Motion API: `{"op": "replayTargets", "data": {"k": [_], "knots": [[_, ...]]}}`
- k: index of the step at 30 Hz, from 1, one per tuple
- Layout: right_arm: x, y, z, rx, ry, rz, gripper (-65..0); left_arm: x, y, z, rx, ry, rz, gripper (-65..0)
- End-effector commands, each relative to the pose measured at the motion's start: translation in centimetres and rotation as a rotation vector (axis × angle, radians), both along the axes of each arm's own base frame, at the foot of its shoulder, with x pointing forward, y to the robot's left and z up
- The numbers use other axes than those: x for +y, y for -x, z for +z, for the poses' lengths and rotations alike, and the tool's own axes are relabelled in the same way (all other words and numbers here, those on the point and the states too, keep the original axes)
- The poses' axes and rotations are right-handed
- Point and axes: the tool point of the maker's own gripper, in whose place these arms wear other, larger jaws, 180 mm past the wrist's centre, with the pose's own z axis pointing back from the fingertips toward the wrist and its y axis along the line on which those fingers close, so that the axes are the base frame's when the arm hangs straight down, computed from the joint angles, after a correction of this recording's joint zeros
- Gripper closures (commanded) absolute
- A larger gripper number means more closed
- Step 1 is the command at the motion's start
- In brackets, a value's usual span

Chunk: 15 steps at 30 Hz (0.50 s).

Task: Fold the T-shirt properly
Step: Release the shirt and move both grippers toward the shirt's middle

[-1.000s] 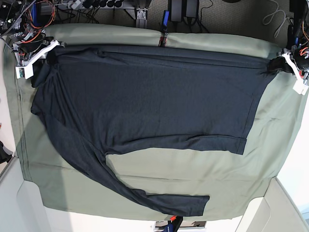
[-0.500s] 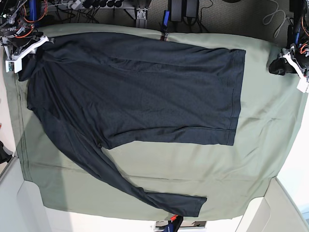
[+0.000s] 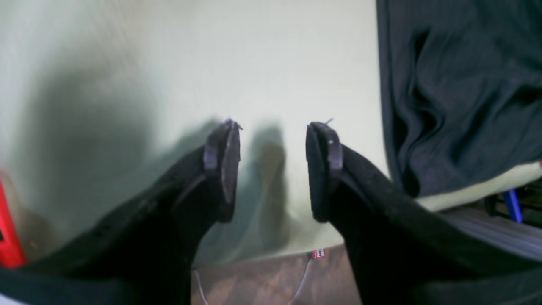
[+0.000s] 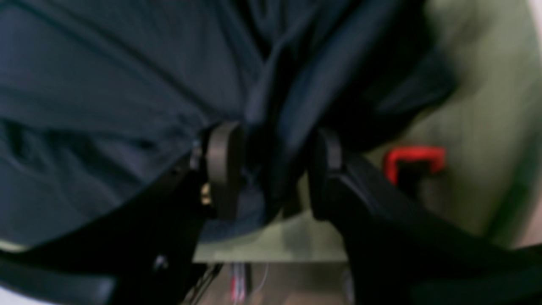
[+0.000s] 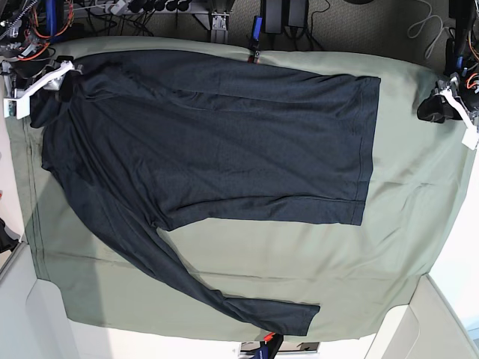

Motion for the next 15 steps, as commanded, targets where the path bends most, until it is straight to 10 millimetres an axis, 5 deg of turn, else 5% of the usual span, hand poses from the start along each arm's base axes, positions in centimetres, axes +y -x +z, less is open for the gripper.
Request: {"op": "replayTargets", "data": {"k": [1,4,9,15], "knots": [[-0.5,-1.0,2.1,-0.075,0.031,0.005,-26.0,0.7,-1.6,2.0,-0.061,-0.014,-0.005,-29.1],[-0.6,-2.5,5.4,-0.197,0.075,0.011,-26.0,0.1,-3.8,3.8,-0.136,-0.001,-0.017,-29.1],[-0.8,-5.9,8.0,-0.324,0.071,-0.002,-26.0,-0.9,-8.1,8.0,-0.28,-0.03,-0.064,-29.1],[-2.7,-11.3,8.5,-0.402,0.024,-0.073,-26.0,-2.9,-10.8,8.0,-0.307,-0.09,-0.149,-29.1]]}}
